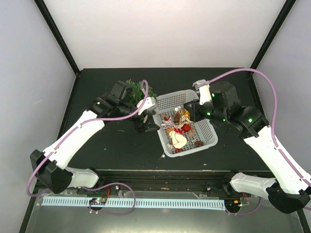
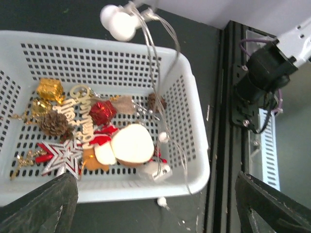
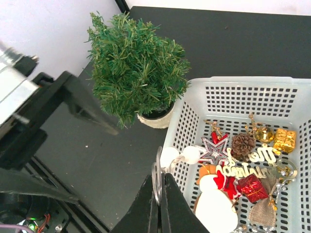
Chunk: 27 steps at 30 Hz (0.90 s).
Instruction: Decorate the small christmas tree
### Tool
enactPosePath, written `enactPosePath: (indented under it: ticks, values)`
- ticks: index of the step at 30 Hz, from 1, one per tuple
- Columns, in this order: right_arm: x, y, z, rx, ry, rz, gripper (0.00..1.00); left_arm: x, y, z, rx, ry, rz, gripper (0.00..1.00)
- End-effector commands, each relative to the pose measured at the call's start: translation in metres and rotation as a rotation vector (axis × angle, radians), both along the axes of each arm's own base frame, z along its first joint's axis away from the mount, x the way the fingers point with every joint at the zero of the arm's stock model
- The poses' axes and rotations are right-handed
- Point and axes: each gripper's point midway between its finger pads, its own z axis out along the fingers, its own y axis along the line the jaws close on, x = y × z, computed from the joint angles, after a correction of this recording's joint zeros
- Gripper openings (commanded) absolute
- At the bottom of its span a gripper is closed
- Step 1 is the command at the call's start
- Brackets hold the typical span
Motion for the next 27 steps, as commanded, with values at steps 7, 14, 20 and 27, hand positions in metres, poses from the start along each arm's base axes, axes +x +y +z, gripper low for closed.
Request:
enactPosePath:
  ticks: [7, 14, 20, 27]
  values:
    - [-0.008, 0.008, 0.013, 0.064, -0.016, 0.045, 0.01, 0.040, -0.046, 0.019, -0.089, -0.046, 0.018, 0.89]
    - [-0.009, 0.012, 0.010, 0.076, -0.005, 0.061, 0.01, 0.052, -0.061, 0.016, -0.111, -0.027, 0.005, 0.89]
    - [-0.006, 0.013, 0.004, 0.066, -0.001, 0.059, 0.01, 0.048, -0.072, 0.015, -0.134, 0.005, -0.051, 0.87]
    - [-0.004, 0.015, 0.004, 0.065, -0.001, 0.055, 0.01, 0.045, -0.081, 0.006, -0.120, 0.044, -0.089, 0.61]
